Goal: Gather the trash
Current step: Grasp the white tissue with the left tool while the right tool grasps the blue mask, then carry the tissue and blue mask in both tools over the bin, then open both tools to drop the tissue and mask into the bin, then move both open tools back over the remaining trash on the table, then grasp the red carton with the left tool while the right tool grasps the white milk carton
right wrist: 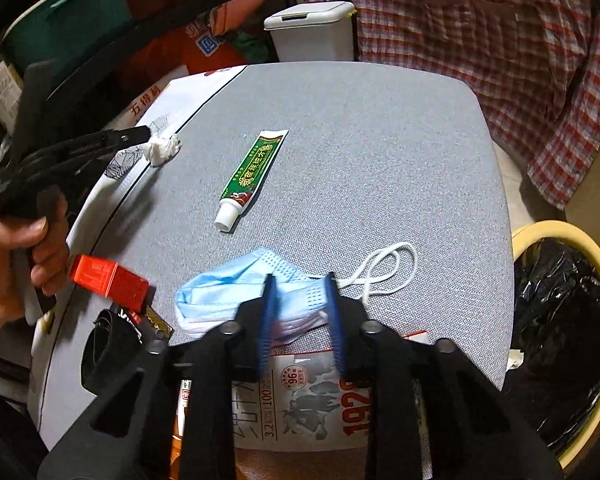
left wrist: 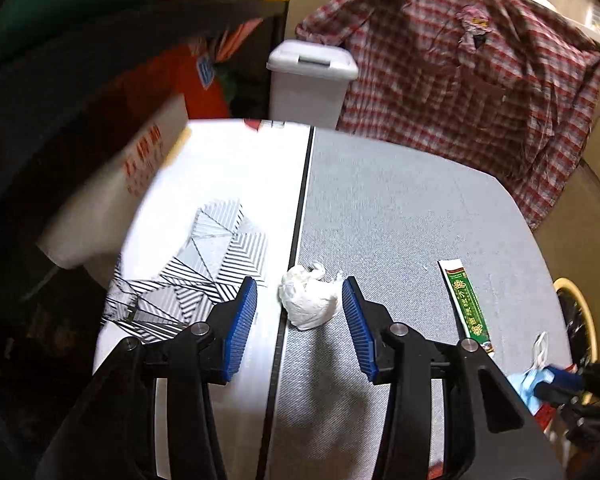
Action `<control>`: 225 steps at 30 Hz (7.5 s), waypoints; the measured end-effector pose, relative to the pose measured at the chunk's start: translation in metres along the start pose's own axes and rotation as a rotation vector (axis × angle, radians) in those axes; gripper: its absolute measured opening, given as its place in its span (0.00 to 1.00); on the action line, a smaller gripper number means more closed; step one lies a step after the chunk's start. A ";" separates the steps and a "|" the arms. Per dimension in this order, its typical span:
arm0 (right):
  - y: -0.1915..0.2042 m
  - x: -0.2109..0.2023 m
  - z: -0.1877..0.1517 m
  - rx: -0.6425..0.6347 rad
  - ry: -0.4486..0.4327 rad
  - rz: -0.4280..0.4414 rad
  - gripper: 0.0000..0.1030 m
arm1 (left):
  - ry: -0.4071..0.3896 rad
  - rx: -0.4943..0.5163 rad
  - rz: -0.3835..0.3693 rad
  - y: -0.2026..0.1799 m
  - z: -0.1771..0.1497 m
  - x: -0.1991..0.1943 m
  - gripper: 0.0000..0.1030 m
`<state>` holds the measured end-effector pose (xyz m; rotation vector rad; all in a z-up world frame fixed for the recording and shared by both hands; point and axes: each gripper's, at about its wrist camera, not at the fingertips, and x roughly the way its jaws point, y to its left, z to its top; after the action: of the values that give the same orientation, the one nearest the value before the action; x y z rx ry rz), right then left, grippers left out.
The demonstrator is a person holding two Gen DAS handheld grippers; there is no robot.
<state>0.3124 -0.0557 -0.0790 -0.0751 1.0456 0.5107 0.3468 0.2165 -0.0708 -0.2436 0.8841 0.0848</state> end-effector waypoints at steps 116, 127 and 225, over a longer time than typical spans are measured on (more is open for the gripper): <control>-0.186 -0.230 -0.039 0.261 -0.475 -0.241 0.01 | -0.152 0.302 -0.238 -0.370 -0.092 -0.123 0.16; -0.192 -0.223 -0.036 0.268 -0.465 -0.246 0.01 | -0.131 0.317 -0.251 -0.382 -0.092 -0.112 0.16; -0.010 -0.019 -0.013 0.172 0.017 0.062 0.65 | -0.181 0.175 -0.079 -0.054 -0.048 -0.167 0.35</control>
<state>0.2980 -0.0751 -0.0713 0.1050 1.1069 0.4748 0.2145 0.1571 0.0388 -0.1051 0.6958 -0.0433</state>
